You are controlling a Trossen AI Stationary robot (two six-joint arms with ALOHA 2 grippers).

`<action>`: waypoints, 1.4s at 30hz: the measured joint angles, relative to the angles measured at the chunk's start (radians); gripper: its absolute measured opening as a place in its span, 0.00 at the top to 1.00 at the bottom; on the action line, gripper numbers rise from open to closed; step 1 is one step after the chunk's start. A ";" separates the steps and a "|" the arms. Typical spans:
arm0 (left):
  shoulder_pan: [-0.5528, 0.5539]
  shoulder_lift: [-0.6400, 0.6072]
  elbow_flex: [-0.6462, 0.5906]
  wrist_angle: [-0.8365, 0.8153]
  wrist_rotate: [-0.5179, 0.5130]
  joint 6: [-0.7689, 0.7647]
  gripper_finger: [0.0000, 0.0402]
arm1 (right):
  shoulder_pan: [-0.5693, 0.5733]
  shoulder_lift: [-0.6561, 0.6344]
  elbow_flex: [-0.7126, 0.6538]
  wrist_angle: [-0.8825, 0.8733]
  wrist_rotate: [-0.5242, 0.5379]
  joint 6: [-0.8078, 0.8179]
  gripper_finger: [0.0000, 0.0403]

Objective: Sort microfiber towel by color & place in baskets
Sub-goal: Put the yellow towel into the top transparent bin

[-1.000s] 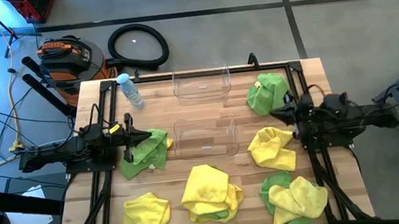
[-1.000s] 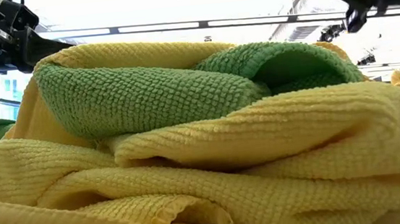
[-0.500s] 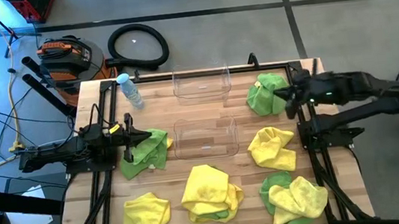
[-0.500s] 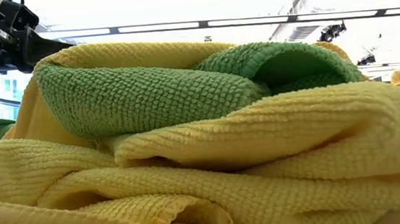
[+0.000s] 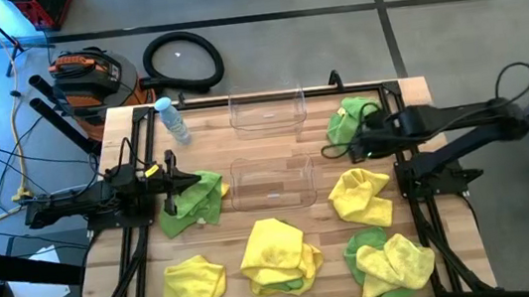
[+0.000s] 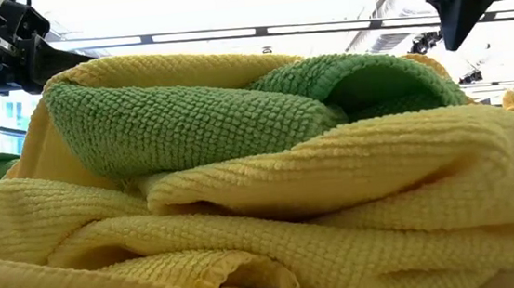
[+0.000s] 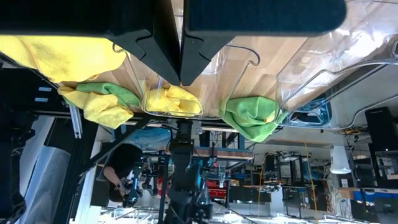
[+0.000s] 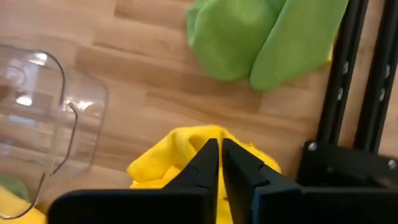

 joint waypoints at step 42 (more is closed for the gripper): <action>0.000 0.000 0.000 0.000 0.000 0.000 1.00 | 0.089 0.240 -0.594 0.755 -0.385 0.402 0.61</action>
